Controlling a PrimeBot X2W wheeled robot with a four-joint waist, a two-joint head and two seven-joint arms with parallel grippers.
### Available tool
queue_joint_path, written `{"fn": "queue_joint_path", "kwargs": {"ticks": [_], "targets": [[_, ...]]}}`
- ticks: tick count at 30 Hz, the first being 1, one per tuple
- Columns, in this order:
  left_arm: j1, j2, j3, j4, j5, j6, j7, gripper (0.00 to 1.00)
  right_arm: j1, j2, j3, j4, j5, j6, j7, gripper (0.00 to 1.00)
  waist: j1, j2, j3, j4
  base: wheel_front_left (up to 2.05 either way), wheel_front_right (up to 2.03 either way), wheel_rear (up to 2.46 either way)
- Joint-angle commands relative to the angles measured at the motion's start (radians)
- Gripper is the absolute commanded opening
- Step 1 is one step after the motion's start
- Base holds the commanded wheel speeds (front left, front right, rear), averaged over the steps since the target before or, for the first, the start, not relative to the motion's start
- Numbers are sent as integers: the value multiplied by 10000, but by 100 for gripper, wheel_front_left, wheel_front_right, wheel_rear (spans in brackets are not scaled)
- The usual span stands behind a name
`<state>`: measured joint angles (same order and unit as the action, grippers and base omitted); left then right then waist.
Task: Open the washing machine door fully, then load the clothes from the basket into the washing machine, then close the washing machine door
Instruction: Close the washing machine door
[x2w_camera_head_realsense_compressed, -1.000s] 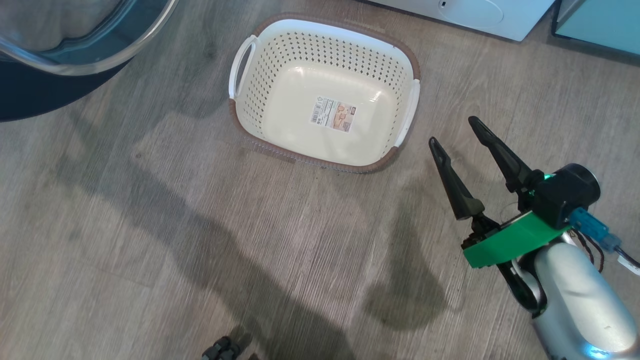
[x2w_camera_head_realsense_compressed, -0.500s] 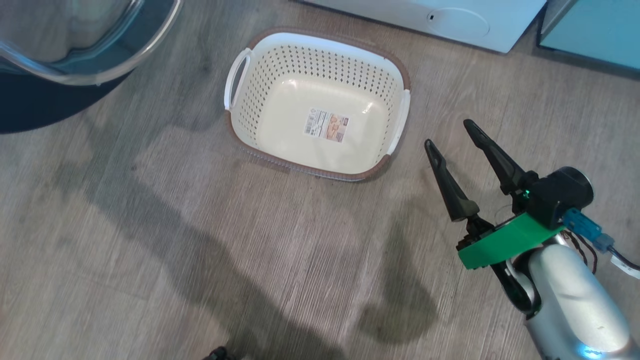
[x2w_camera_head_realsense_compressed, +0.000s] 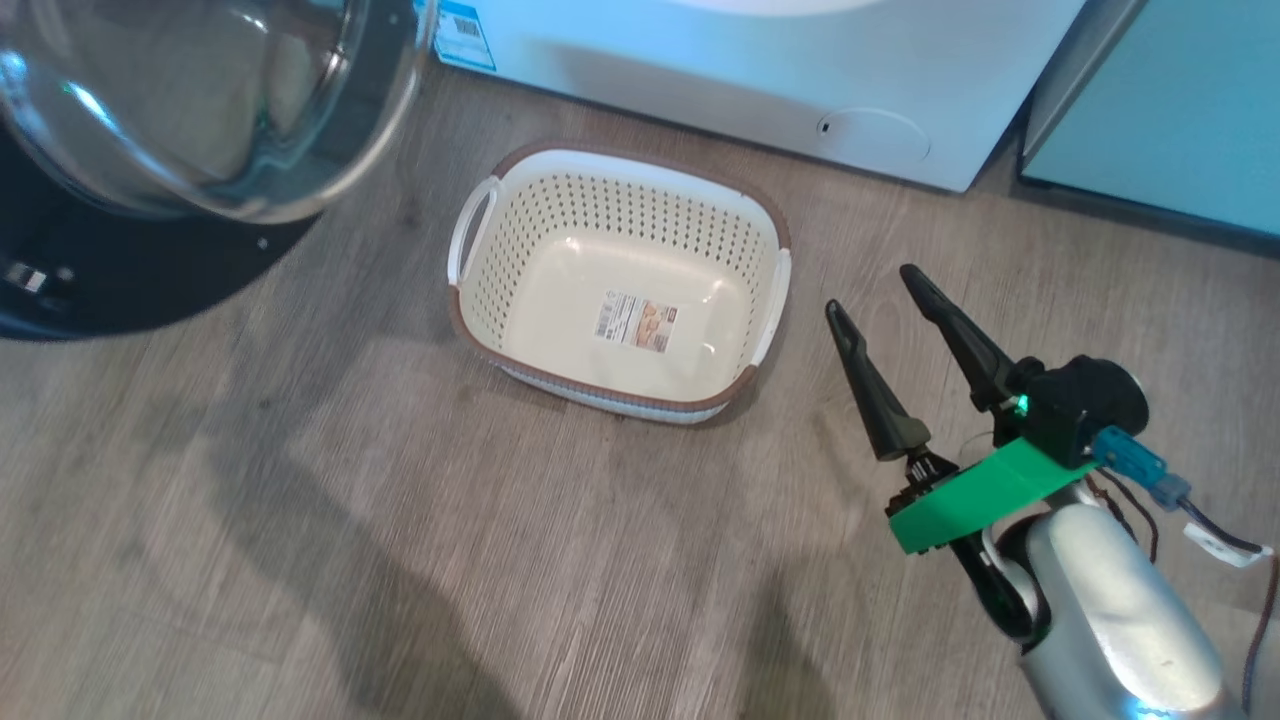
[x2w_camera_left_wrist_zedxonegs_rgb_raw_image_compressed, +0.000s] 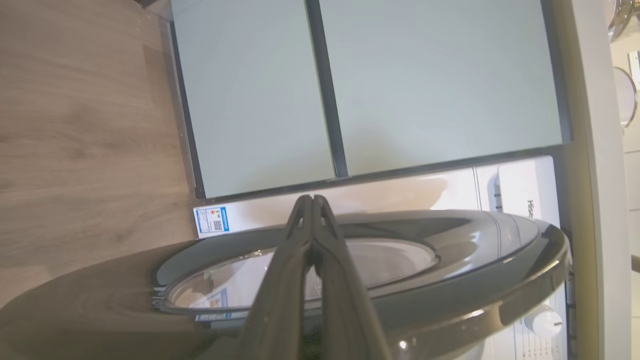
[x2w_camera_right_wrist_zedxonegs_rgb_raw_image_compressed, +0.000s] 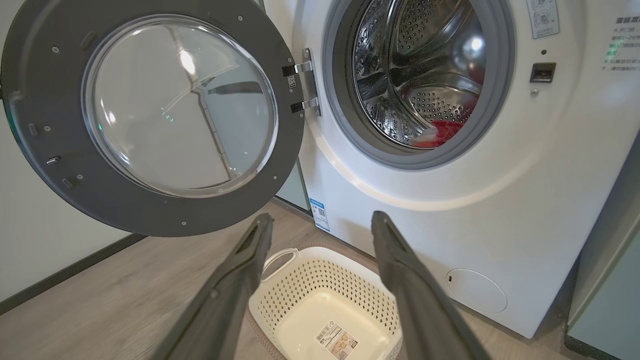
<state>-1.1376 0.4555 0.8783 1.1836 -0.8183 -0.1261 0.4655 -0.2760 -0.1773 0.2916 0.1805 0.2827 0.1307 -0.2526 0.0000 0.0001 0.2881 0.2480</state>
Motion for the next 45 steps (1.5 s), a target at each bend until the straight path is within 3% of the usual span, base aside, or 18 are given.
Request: {"fn": "queue_joint_path", "kwargs": {"ticks": [1,11,29,37,45], "targets": [[190,163,-212,-462,-145,-42,365,0,24,158,174,-230,80,0,-92,100,0,-1,-165,-38,0,0,0],[1923,-989,-887,-2111,-931,-45,1725,0,398,535,86,81,98,0,-92,100,0,-1,-1078,-263,0,0,0],[4644,-3874,-1612,-6056,-2228,107,3953,0,832,750,-68,132,59,0,-92,100,0,-1,-1822,-1062,0,0,0],[5586,-4047,-2964,-6913,-3734,336,4026,0,764,748,-160,105,37,0,-92,100,0,-1,-1598,-1656,0,0,0],[6766,-4051,-5723,-7999,-6039,861,2519,0,618,738,-276,19,17,0,-92,100,0,-1,-1191,-2486,0,0,0]]}}
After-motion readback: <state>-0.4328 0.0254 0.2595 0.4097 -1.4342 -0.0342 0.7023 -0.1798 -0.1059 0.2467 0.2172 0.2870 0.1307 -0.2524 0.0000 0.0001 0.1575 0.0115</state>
